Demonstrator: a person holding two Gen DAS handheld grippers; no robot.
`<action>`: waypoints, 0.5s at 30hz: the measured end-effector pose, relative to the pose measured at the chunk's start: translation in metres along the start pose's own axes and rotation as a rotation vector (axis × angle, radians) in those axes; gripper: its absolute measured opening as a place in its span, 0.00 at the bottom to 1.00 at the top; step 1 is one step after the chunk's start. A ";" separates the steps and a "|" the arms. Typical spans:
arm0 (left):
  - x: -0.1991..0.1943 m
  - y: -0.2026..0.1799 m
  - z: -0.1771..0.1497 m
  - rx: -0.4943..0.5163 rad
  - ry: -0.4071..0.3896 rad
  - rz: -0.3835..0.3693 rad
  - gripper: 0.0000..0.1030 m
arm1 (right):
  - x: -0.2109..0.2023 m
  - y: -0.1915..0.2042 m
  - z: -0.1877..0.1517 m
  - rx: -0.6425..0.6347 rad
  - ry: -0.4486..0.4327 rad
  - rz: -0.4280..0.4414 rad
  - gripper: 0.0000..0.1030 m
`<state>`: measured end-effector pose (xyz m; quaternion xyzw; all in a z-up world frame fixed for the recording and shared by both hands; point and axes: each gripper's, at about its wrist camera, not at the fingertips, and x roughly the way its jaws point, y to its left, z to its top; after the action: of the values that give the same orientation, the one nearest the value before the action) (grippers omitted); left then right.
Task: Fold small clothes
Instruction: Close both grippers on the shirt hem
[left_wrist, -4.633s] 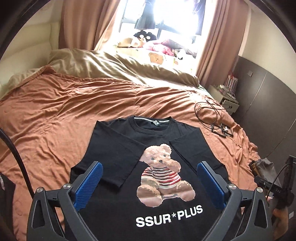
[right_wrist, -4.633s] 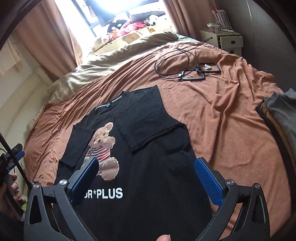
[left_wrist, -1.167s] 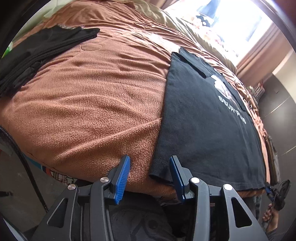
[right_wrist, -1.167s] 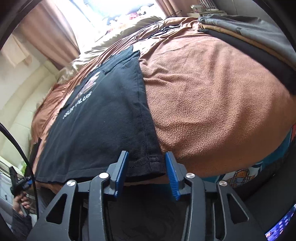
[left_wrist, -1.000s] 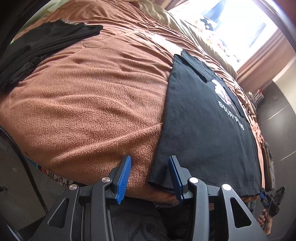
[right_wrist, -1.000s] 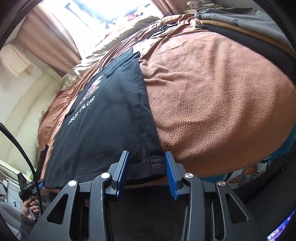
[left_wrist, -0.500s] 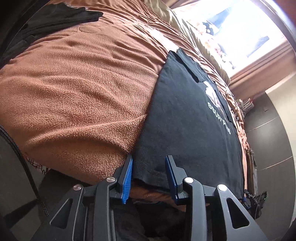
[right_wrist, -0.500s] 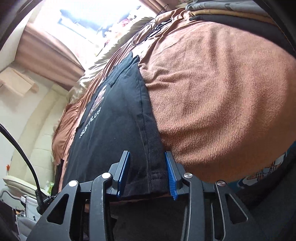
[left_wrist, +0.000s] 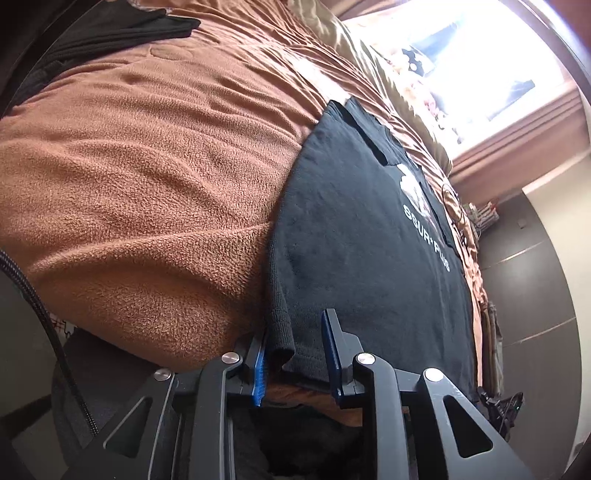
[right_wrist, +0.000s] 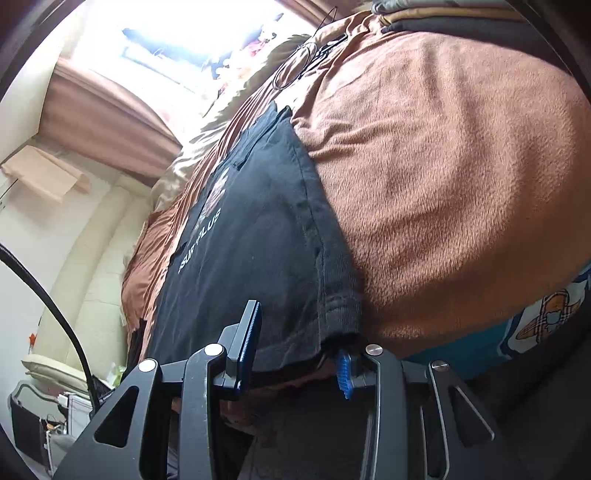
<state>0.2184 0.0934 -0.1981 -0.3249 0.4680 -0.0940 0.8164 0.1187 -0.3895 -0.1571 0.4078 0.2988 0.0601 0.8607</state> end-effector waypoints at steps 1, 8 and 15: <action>0.000 0.000 0.000 -0.004 -0.006 0.002 0.26 | 0.002 0.002 0.000 -0.003 -0.004 -0.011 0.31; 0.004 -0.001 0.006 -0.039 -0.041 0.040 0.26 | 0.017 0.014 0.001 0.019 -0.034 -0.072 0.20; 0.009 -0.003 0.005 -0.048 -0.060 0.115 0.11 | 0.017 0.019 0.003 0.053 -0.063 -0.108 0.02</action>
<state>0.2279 0.0894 -0.2006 -0.3196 0.4634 -0.0261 0.8261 0.1365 -0.3732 -0.1498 0.4154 0.2947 -0.0072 0.8606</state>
